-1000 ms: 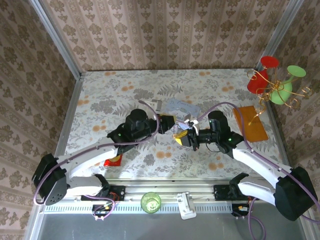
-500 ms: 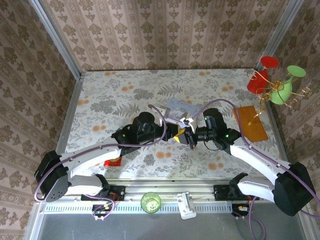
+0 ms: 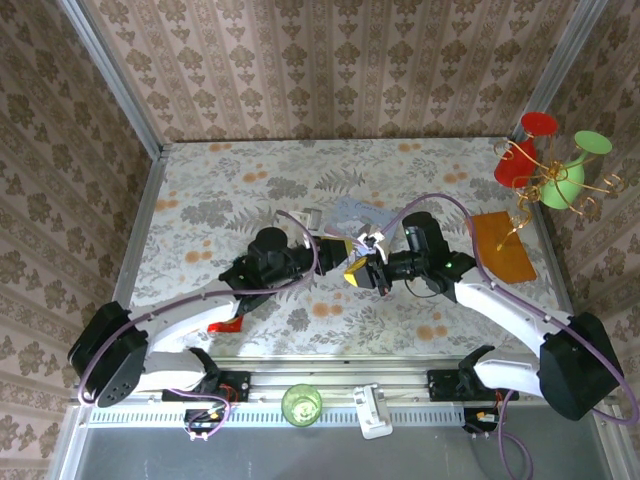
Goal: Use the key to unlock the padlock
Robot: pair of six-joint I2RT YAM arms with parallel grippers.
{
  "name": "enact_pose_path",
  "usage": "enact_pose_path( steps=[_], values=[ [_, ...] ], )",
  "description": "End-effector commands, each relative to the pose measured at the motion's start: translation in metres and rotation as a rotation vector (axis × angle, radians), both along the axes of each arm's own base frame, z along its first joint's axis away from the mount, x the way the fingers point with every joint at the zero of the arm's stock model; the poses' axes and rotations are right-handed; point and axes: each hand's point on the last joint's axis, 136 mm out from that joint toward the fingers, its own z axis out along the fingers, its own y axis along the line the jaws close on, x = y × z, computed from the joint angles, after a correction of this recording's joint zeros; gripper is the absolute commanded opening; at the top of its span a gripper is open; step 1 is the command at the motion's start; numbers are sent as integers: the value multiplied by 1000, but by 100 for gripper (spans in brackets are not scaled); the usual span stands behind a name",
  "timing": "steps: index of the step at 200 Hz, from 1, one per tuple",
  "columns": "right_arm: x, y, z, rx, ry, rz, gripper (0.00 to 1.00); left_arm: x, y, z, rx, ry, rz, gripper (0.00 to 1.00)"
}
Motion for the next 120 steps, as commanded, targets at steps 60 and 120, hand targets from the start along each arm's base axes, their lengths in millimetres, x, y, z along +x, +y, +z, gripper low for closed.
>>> enact_pose_path(
  steps=[60, 120],
  values=[
    [-2, 12, 17, 89, 61, 76, 0, -46, -5, 12, 66, -109, -238, 26],
    [-5, 11, 20, 100, 59, 84, 0, -47, -4, -5, 140, -106, -241, 20]
  ],
)
